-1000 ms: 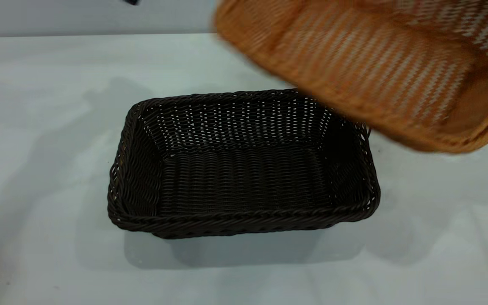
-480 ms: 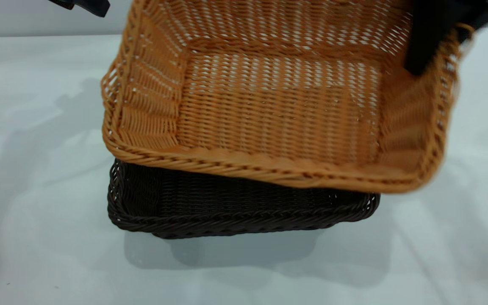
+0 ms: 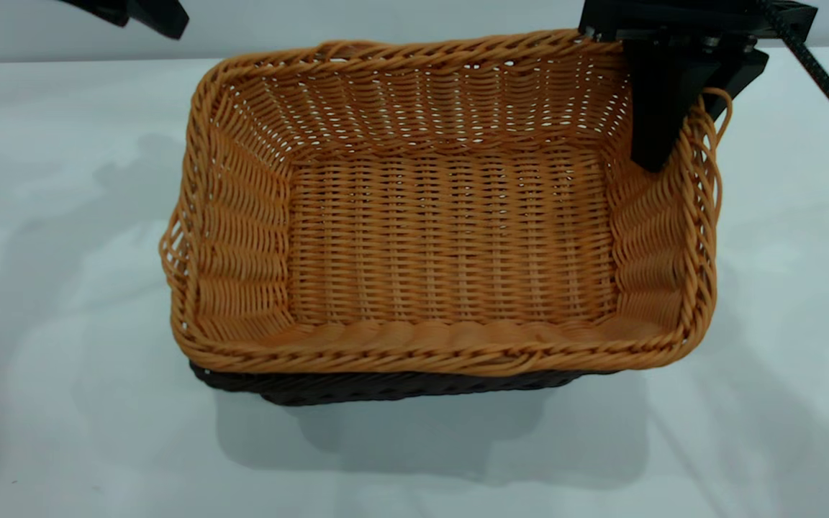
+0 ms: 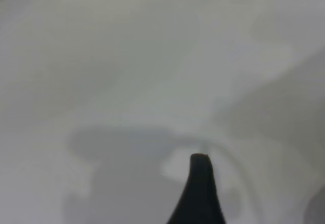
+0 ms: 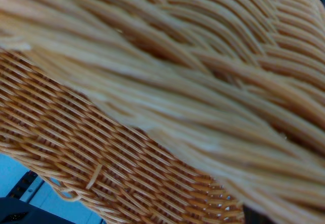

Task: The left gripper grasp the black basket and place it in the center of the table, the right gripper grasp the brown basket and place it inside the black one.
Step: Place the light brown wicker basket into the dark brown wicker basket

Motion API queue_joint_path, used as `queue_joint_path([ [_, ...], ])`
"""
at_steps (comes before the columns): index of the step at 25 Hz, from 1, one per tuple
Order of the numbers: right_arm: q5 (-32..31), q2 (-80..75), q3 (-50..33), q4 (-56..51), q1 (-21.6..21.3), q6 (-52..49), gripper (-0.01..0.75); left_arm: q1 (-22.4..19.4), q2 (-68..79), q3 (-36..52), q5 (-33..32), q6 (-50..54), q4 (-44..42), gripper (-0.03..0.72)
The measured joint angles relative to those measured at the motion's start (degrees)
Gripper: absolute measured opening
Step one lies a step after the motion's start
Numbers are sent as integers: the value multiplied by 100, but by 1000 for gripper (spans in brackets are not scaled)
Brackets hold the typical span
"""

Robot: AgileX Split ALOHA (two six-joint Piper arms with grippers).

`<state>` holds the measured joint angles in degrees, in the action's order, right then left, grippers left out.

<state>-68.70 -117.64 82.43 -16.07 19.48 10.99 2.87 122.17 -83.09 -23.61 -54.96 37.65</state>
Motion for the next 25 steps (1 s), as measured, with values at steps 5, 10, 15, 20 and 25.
queue_joint_path([
  [5,9,-184,35,-19,0,6,92,0,254,0,0,0,0,547],
  [10,-63,-512,176,-73,0,18,92,0,330,0,0,0,0,547],
  [15,-70,-675,389,-82,0,-50,111,0,342,0,0,-7,0,547],
  [20,-1,-706,416,-89,0,-58,301,0,342,0,0,-13,0,547],
  [25,-15,-730,537,-27,0,-58,549,0,342,0,10,-25,0,547],
])
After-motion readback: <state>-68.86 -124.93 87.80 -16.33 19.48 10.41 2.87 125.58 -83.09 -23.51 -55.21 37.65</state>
